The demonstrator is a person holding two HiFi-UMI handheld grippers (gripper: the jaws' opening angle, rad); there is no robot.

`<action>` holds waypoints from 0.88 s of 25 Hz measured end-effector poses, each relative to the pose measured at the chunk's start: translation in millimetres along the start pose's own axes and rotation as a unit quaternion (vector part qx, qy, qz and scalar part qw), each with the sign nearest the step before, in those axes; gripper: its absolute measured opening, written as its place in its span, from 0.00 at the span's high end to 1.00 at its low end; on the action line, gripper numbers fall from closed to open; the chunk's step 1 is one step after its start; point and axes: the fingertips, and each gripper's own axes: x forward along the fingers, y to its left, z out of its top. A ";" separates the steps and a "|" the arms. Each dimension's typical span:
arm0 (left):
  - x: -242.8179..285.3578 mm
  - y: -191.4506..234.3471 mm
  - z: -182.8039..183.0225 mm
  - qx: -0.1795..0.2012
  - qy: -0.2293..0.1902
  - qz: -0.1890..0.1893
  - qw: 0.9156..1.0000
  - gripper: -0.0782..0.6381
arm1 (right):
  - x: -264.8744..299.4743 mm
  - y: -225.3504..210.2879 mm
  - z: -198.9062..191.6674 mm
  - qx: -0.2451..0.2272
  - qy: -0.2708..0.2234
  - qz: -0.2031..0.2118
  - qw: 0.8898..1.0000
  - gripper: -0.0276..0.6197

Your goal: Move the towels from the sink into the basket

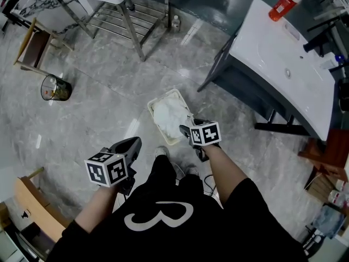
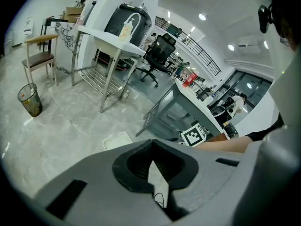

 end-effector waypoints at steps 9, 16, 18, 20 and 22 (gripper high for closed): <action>-4.2 -43.9 -16.0 0.009 -0.017 -0.009 1.000 0.88 | -65.9 17.6 -4.8 -0.016 -0.064 0.048 0.997 0.52; -14.6 -97.1 -28.8 0.019 -0.044 -0.025 0.999 0.88 | -148.3 56.9 -5.6 -0.056 -0.125 0.109 0.985 0.53; -19.3 -116.1 -31.1 0.024 -0.054 -0.034 0.998 0.88 | -177.1 70.0 -1.7 -0.069 -0.154 0.128 0.977 0.61; -25.2 -136.0 -32.6 0.033 -0.063 -0.043 0.997 0.88 | -208.4 78.0 2.7 -0.079 -0.185 0.139 0.970 0.77; -32.2 -156.0 -33.6 0.042 -0.074 -0.052 0.995 0.88 | -238.8 84.1 5.2 -0.087 -0.211 0.151 0.962 0.90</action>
